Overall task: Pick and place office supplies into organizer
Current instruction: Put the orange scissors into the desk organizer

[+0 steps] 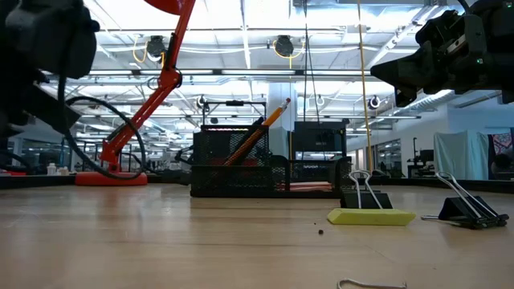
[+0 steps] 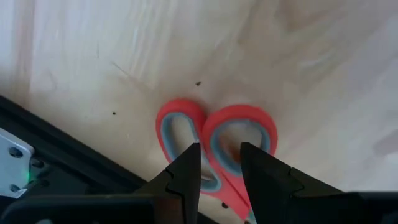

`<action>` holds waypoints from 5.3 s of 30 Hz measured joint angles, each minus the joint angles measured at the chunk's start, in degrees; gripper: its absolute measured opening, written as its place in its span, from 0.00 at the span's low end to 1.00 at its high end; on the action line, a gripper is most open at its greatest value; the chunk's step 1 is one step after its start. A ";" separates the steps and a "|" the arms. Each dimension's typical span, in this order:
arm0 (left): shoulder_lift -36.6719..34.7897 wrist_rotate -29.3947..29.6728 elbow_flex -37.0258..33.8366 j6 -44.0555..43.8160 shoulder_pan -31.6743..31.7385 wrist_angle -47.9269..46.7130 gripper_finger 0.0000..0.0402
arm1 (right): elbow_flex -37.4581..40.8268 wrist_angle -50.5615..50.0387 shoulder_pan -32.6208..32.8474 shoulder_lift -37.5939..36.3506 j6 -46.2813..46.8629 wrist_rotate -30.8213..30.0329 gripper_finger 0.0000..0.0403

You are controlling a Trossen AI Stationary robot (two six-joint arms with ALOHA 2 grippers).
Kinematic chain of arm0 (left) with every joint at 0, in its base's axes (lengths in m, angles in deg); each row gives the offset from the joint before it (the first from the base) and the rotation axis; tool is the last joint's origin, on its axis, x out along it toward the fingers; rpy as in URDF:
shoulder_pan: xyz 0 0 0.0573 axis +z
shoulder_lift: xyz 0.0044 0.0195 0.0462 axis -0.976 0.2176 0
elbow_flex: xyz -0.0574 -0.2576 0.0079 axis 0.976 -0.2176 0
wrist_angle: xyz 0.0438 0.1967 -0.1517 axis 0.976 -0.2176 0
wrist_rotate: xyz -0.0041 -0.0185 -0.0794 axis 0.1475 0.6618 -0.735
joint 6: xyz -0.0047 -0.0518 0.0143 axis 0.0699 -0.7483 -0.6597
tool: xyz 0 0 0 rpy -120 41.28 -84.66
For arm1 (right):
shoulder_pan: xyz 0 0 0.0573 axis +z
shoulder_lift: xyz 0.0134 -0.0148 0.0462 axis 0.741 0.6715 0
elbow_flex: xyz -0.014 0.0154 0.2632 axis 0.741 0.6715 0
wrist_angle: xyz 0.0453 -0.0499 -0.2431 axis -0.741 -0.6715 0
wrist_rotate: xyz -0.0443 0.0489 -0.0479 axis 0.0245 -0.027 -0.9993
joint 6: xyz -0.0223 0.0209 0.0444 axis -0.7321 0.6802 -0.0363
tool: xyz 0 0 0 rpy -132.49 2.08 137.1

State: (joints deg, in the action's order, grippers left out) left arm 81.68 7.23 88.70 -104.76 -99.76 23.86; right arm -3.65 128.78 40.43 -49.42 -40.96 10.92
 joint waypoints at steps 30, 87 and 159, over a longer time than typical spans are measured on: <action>0.26 6.23 0.29 7.06 2.77 6.32 0.03 | -0.01 0.02 -0.01 -0.01 0.02 0.00 0.01; 11.57 33.04 27.51 76.89 20.44 58.91 0.03 | -0.01 -0.40 0.00 0.01 -1.49 0.00 0.01; 2.89 27.37 14.12 89.19 29.81 81.09 0.00 | -0.02 -0.56 -0.10 0.01 -2.75 -0.20 0.01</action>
State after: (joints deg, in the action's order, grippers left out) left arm 84.57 34.60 102.82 -15.57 -69.95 104.95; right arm -3.66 128.22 40.33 -49.41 -43.71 10.72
